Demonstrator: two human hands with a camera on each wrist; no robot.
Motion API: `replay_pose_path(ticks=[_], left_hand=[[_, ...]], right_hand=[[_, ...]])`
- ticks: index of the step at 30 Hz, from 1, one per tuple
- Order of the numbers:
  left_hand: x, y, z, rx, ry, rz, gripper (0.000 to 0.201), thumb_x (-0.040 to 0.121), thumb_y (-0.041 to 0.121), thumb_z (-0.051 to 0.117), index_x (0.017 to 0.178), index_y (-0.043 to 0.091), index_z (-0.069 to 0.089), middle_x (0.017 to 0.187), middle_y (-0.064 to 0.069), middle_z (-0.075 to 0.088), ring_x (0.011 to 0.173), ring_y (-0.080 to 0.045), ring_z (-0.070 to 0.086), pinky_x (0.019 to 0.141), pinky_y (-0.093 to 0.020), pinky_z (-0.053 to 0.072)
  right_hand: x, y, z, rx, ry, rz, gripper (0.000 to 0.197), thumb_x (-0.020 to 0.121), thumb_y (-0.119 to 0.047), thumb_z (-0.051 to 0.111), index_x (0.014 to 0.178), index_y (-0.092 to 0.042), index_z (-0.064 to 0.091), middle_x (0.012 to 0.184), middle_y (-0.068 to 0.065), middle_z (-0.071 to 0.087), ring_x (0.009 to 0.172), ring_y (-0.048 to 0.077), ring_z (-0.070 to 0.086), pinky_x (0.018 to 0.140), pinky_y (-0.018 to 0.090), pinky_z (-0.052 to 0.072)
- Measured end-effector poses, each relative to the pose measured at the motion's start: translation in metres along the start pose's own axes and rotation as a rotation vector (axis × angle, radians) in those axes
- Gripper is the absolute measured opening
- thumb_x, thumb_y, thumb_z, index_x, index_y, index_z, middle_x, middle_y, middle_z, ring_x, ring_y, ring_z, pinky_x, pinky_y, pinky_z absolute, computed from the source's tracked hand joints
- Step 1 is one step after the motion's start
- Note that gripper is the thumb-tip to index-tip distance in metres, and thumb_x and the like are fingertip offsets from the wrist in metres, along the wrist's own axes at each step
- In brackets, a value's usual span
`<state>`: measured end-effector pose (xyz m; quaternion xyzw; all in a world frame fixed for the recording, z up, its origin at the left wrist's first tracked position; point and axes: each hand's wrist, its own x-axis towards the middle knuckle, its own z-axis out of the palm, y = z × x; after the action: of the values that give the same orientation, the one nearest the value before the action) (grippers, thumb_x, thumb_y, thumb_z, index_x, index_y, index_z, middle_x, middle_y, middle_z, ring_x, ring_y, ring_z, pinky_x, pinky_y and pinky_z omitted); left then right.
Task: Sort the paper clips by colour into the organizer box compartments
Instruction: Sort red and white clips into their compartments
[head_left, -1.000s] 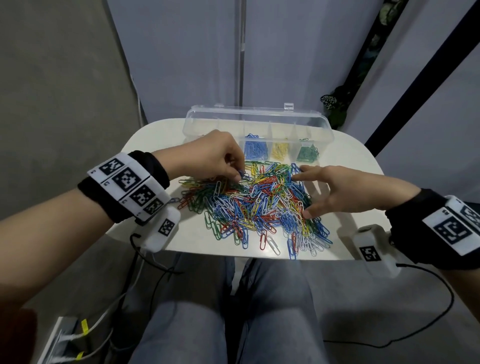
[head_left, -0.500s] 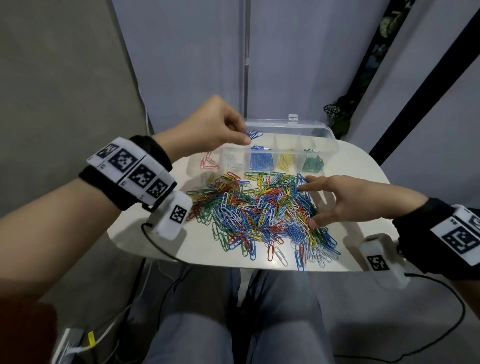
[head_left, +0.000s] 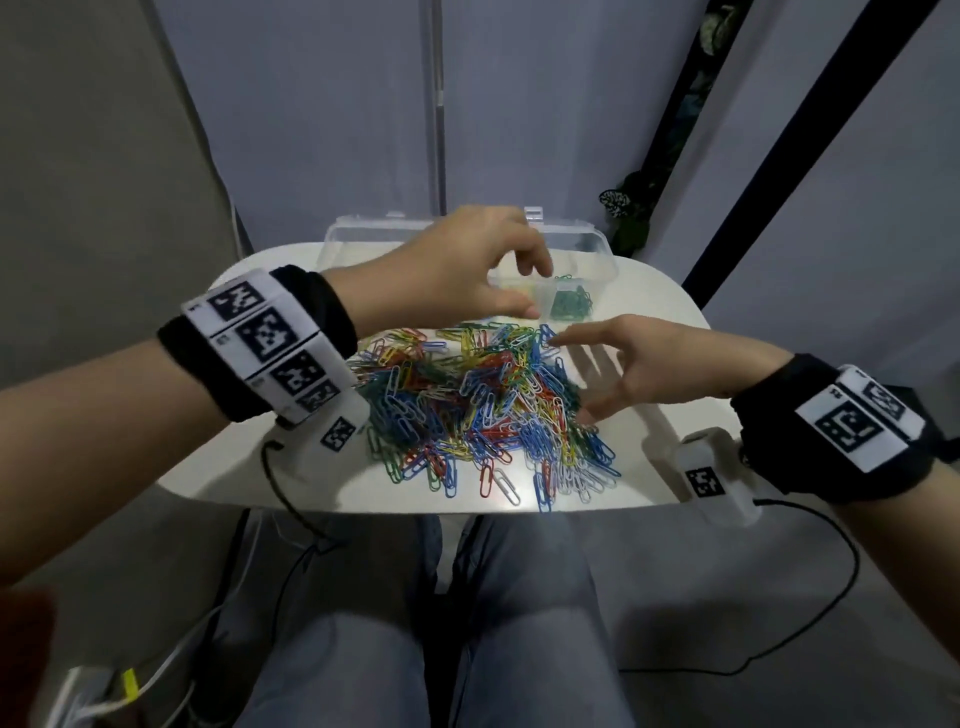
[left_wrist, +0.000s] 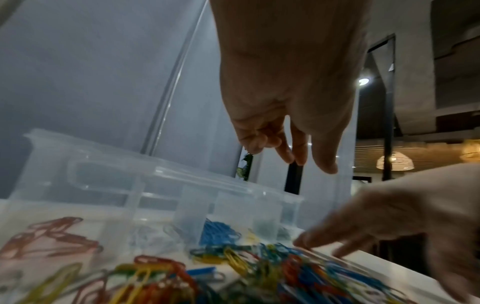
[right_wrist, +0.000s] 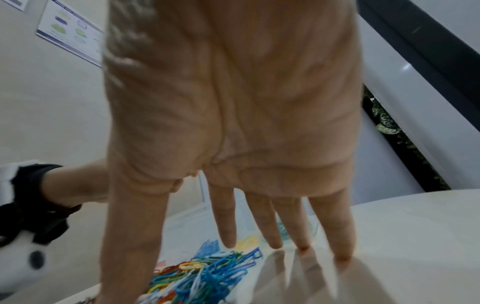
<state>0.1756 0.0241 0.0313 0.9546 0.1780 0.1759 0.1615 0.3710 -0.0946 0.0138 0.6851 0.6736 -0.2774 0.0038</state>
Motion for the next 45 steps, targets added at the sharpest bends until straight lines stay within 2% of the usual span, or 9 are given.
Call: replay_pose_path(ticks=[3,6,10,22,26,28,37,41,45], left_hand=[[-0.019,0.009,0.008,-0.071,-0.130,0.042,0.037,0.077,0.036,0.079,0.109,0.020,0.068,0.098,0.005,0.061,0.083,-0.010,0.053,0.073,-0.025,0.042],[-0.030,0.011,0.016,-0.079,-0.280,0.001,0.042,0.074,0.039,0.080,0.110,0.022,0.069,0.100,0.006,0.061,0.092,-0.013,0.054,0.082,-0.033,0.045],[-0.033,0.015,0.023,-0.062,-0.389,-0.014,0.039,0.072,0.044,0.079,0.103,0.023,0.067,0.099,0.007,0.060,0.096,-0.012,0.054,0.088,-0.038,0.044],[-0.039,0.043,0.052,-0.108,-0.501,0.192,0.028,0.073,0.036,0.081,0.096,0.028,0.068,0.090,0.012,0.057,0.087,-0.007,0.052,0.076,-0.031,0.045],[-0.037,0.046,0.063,-0.043,-0.527,0.241,0.030,0.075,0.036,0.080,0.101,0.027,0.067,0.099,0.011,0.054,0.096,-0.004,0.046,0.069,-0.009,0.034],[-0.035,0.045,0.067,-0.008,-0.536,0.244,0.025,0.078,0.035,0.077,0.101,0.028,0.068,0.099,0.011,0.050,0.097,-0.004,0.045,0.064,-0.011,0.030],[-0.030,0.024,0.058,0.046,-0.380,0.078,0.013,0.084,0.029,0.072,0.095,0.022,0.070,0.095,0.005,0.055,0.089,-0.012,0.052,0.076,-0.032,0.045],[-0.029,0.012,0.050,-0.101,-0.300,-0.081,0.028,0.077,0.027,0.081,0.101,0.021,0.070,0.087,0.011,0.056,0.073,0.001,0.050,0.067,-0.012,0.039],[-0.030,0.006,0.036,-0.141,-0.308,-0.150,0.043,0.069,0.028,0.086,0.107,0.024,0.066,0.090,0.012,0.057,0.076,-0.008,0.053,0.071,-0.022,0.045]], right_hand=[[-0.013,0.000,0.000,0.020,0.126,-0.078,0.067,0.064,-0.042,0.086,0.125,-0.036,0.058,0.126,-0.011,0.055,0.115,0.009,0.050,0.100,0.029,0.041],[-0.027,-0.003,0.009,-0.026,0.131,-0.137,0.039,0.061,-0.043,0.087,0.086,-0.028,0.062,0.088,-0.008,0.057,0.081,0.012,0.052,0.075,0.031,0.046],[-0.032,-0.004,0.026,-0.106,-0.022,-0.111,0.048,0.055,-0.054,0.086,0.067,-0.021,0.052,0.063,-0.005,0.057,0.055,0.011,0.046,0.057,0.033,0.042],[-0.008,0.000,0.017,-0.060,0.056,-0.075,0.032,0.076,-0.039,0.078,0.068,-0.020,0.054,0.058,-0.009,0.053,0.052,0.008,0.042,0.050,0.017,0.034],[-0.009,0.009,0.015,0.001,0.066,-0.039,0.030,0.076,-0.039,0.078,0.069,-0.019,0.057,0.058,-0.009,0.057,0.051,0.006,0.045,0.055,0.023,0.038],[-0.009,0.013,0.017,0.017,0.055,-0.026,0.030,0.075,-0.040,0.078,0.069,-0.019,0.058,0.057,-0.008,0.057,0.049,0.004,0.045,0.055,0.022,0.038],[-0.007,0.018,0.016,0.118,0.029,-0.033,0.028,0.075,-0.035,0.080,0.072,-0.015,0.061,0.053,-0.010,0.055,0.049,0.005,0.044,0.050,0.015,0.036],[-0.008,0.019,0.014,0.122,0.005,-0.033,0.028,0.074,-0.038,0.080,0.071,-0.017,0.062,0.052,-0.013,0.053,0.049,0.003,0.042,0.053,0.017,0.036],[-0.005,0.023,0.013,0.138,-0.035,-0.020,0.028,0.072,-0.042,0.080,0.073,-0.018,0.064,0.057,-0.013,0.057,0.054,0.004,0.046,0.061,0.026,0.040]])
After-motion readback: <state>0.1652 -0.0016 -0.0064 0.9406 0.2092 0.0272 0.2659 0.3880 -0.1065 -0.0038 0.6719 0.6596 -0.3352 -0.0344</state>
